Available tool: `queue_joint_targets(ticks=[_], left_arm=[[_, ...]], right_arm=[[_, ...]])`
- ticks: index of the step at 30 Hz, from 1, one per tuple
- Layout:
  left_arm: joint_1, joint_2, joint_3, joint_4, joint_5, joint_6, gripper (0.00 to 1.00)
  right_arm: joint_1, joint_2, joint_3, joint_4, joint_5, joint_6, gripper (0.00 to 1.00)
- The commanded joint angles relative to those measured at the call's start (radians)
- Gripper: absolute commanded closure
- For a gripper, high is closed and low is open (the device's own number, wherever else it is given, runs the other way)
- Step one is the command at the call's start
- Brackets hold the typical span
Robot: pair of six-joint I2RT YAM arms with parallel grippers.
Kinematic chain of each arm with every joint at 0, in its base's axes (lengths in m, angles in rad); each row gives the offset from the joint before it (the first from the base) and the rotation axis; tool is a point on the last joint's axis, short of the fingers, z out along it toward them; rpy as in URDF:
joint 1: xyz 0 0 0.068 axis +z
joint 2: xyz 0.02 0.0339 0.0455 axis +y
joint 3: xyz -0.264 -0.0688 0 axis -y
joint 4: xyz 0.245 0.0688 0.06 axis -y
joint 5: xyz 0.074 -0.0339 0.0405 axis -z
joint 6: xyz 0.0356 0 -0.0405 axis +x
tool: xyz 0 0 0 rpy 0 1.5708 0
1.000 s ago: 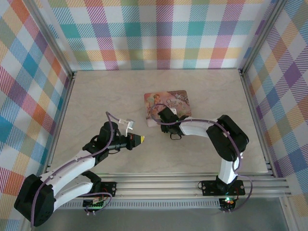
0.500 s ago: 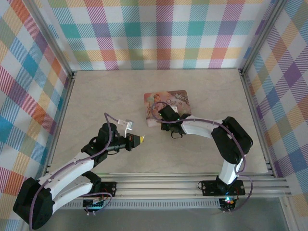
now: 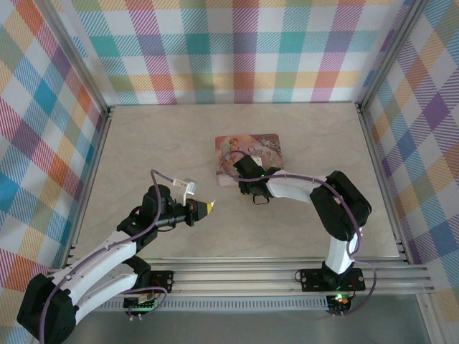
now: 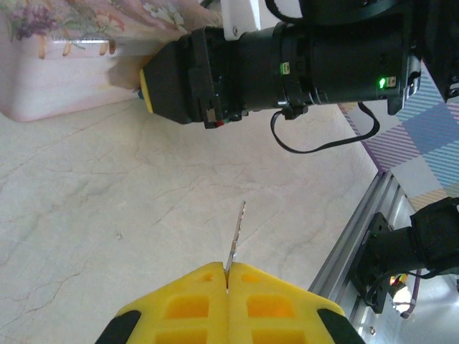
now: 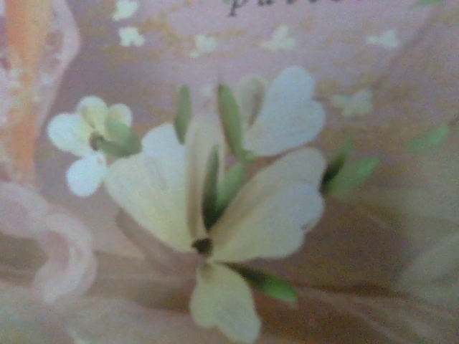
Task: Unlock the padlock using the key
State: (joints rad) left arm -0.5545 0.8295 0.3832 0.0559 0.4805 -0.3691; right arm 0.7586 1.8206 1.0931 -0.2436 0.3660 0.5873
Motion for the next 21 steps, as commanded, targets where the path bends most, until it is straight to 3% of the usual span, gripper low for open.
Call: queue_joint_targets(ticks=[1,9,15,21], left_arm=[[-0.004,-0.018,-0.014,-0.019,-0.008,0.021,1.00],[-0.006,-0.023,-0.009,0.013,0.042,0.121,1.00],[-0.022,0.076,0.031,0.111,0.051,0.173,1.00],[-0.056,0.313,0.085,0.279,0.056,0.190,1.00]], right_arm=[[-0.010,0.010,0.030,0.005,-0.014,-0.012,0.77],[-0.037,-0.057,0.045,-0.037,-0.162,-0.064,1.00],[-0.085,-0.077,0.164,-0.256,-0.421,-0.081,1.00],[-0.100,-0.076,0.249,-0.393,-0.557,-0.097,1.00]])
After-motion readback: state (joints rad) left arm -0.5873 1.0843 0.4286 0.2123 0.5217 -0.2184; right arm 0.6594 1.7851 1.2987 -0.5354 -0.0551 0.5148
